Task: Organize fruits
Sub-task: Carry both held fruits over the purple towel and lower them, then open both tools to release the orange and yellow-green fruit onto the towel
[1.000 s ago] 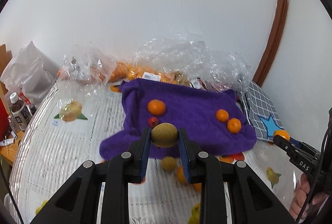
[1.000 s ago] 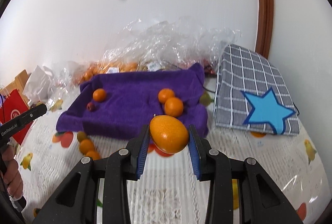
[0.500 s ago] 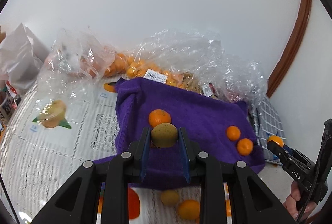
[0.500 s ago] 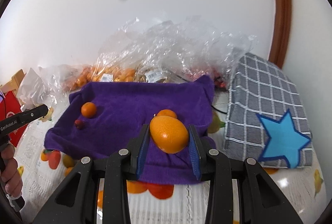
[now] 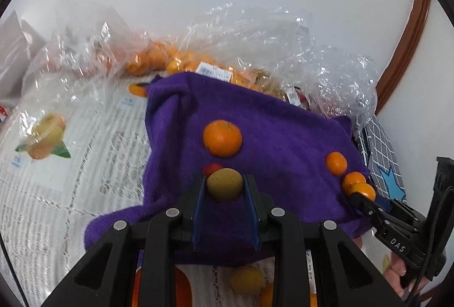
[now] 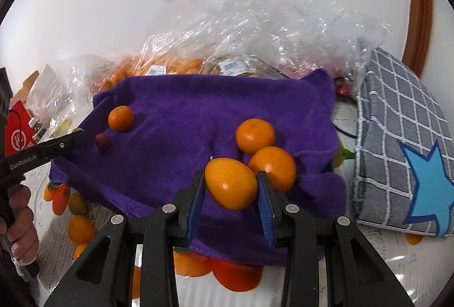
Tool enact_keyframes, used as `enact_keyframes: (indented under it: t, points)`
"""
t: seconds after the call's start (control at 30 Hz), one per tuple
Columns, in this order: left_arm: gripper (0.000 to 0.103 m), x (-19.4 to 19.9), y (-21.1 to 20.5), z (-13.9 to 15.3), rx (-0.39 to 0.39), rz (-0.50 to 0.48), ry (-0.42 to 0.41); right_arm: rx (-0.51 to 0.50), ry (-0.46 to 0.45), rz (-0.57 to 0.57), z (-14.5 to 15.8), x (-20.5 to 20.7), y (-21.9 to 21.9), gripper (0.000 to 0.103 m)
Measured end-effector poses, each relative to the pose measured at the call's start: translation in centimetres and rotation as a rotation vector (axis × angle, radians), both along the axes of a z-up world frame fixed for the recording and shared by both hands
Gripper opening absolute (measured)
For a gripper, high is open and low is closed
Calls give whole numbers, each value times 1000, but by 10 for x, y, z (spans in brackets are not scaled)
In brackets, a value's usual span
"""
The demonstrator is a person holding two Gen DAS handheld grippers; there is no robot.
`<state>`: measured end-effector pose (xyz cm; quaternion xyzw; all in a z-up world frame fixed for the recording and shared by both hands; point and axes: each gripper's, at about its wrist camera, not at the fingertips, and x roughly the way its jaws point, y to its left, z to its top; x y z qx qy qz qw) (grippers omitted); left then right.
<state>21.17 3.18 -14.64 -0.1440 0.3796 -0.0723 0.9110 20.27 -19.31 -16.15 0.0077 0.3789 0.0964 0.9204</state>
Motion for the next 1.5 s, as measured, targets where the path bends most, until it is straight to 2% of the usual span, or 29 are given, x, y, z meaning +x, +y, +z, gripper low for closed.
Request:
enact_keyframes:
  t: [0.17,0.47,0.57,0.9,1.13,1.27,1.4,1.5]
  points:
    - [25,2,3,-6,-7,11,36,-3,-12,28,-5,0,3,36]
    - [25,-1,1,-7,10,15,26,10,-9,40,-7,1,4,36]
    - [26,-1,0,-6,22,15,21,17,32,38,-13,5,3,36]
    - [25,-4,3,-5,10,12,10,93,23,25,-6,-1,-8,37]
    - [31,-12,4,-2,-5,19,-22,105,-49,-12,13,-22,-8,55]
    - [31,-19,9,1,-6,50,-35,66,-77,-25,31,-43,1,55]
    - [31,-29,15,3,-22,60,-51,32,-45,-8,37,-63,14,55]
    - [31,-44,17,6,19,75,-93,53,-6,22,30,-74,21,55]
